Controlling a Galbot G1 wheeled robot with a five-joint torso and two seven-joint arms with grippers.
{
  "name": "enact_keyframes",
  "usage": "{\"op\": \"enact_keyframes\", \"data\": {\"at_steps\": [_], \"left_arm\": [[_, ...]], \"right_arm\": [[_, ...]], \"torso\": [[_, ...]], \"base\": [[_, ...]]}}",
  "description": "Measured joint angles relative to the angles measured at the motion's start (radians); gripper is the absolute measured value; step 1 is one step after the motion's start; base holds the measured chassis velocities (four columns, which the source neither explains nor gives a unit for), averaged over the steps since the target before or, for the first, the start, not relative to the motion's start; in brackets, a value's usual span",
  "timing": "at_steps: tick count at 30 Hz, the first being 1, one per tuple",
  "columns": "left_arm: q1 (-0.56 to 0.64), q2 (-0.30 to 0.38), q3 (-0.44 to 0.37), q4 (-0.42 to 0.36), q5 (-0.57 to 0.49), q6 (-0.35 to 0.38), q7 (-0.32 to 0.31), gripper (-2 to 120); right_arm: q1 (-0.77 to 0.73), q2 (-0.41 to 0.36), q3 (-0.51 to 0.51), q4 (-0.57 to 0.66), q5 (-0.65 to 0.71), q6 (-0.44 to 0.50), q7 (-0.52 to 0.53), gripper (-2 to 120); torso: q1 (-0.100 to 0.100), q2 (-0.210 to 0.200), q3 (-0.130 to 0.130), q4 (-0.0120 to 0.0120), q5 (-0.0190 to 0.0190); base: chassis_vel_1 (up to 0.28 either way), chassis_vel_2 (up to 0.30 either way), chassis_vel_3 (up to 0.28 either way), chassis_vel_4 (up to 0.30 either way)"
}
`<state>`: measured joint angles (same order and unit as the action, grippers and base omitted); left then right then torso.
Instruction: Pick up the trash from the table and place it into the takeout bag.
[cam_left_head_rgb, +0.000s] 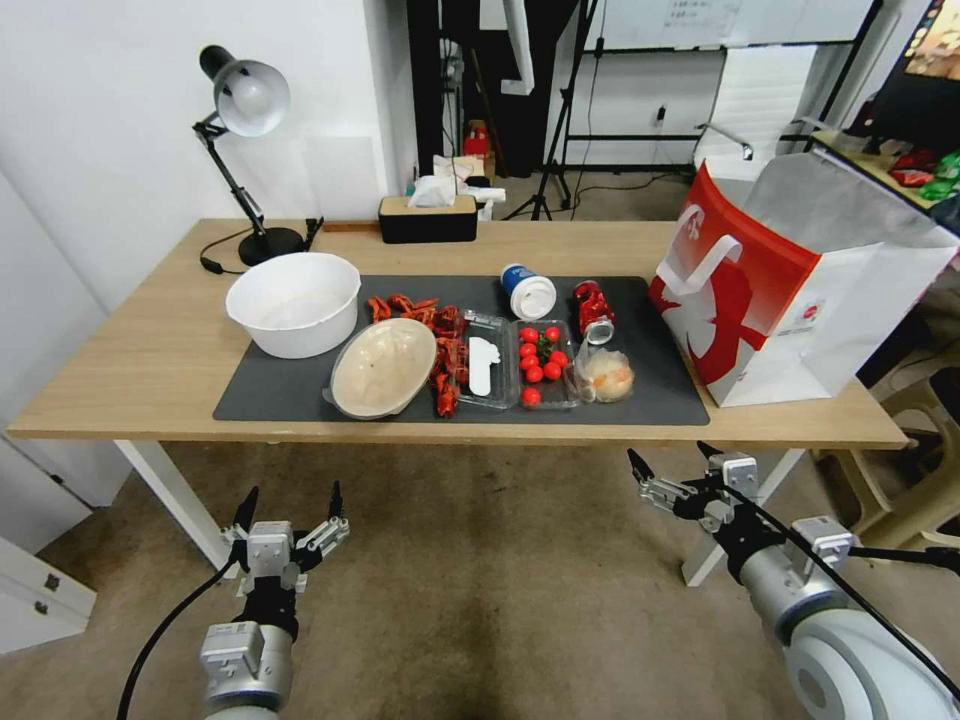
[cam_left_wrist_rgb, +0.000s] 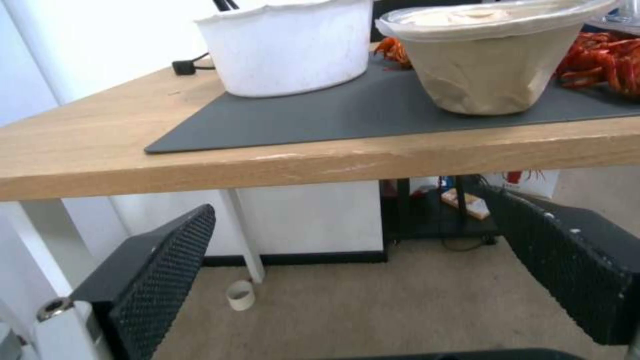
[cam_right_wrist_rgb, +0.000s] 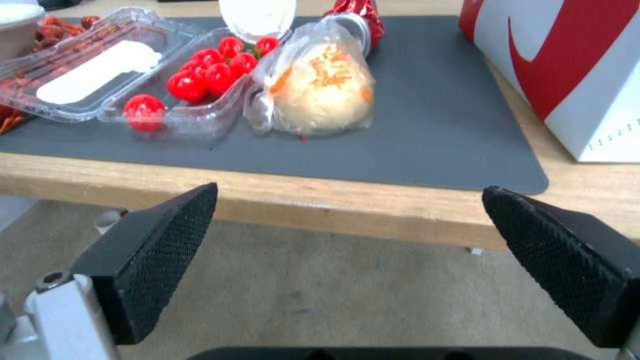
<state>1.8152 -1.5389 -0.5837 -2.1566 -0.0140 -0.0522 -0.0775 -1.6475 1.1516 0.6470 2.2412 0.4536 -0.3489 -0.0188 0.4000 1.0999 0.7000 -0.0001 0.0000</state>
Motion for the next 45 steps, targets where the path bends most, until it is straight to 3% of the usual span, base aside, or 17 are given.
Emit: {"op": "enact_keyframes", "data": {"at_steps": [8, 14, 21, 26, 32, 36, 45], "left_arm": [[0.002, 0.003, 0.000, -0.004, -0.001, 0.000, 0.000, 100], [0.004, 0.003, 0.003, -0.007, 0.000, 0.000, 0.000, 100], [0.003, -0.001, 0.007, -0.009, 0.005, 0.002, 0.000, 100], [0.003, -0.004, 0.006, -0.010, 0.006, 0.002, 0.000, 100], [0.004, -0.013, 0.003, -0.009, 0.010, 0.003, 0.000, 100], [0.004, -0.016, 0.002, -0.008, 0.012, 0.003, 0.000, 100], [0.005, -0.021, -0.009, -0.005, 0.015, 0.004, 0.000, 100]], "right_arm": [[0.066, -0.040, -0.011, 0.000, 0.037, 0.005, 0.031, 100], [0.130, -0.103, -0.027, -0.023, 0.101, 0.277, 0.047, 100], [0.245, -0.166, -0.093, -0.078, 0.159, 0.296, 0.081, 100], [0.276, -0.185, -0.110, -0.086, 0.161, 0.246, 0.118, 100], [0.316, -0.218, -0.128, -0.086, 0.165, 0.082, 0.180, 100], [0.348, -0.236, -0.149, -0.093, 0.184, 0.032, 0.199, 100], [0.538, -0.273, -0.286, -0.199, 0.282, -0.121, 0.271, 100]], "torso": [[0.000, 0.000, 0.000, 0.0001, 0.0001], [0.000, 0.000, 0.000, 0.0000, -0.0005], [0.000, 0.000, 0.000, 0.0003, 0.0000], [0.000, 0.000, 0.000, 0.0001, 0.0000], [0.000, 0.000, 0.000, 0.0000, 0.0001], [0.000, 0.000, 0.000, -0.0001, 0.0000], [0.000, 0.000, 0.000, 0.0001, 0.0000]], "base": [[0.000, 0.000, 0.000, 0.000], [0.000, 0.000, 0.000, 0.000], [0.000, 0.000, 0.000, 0.000], [0.000, 0.000, 0.000, 0.000], [0.000, 0.000, 0.000, 0.000], [0.000, 0.000, 0.000, 0.000], [0.000, 0.000, 0.000, 0.000]]}}
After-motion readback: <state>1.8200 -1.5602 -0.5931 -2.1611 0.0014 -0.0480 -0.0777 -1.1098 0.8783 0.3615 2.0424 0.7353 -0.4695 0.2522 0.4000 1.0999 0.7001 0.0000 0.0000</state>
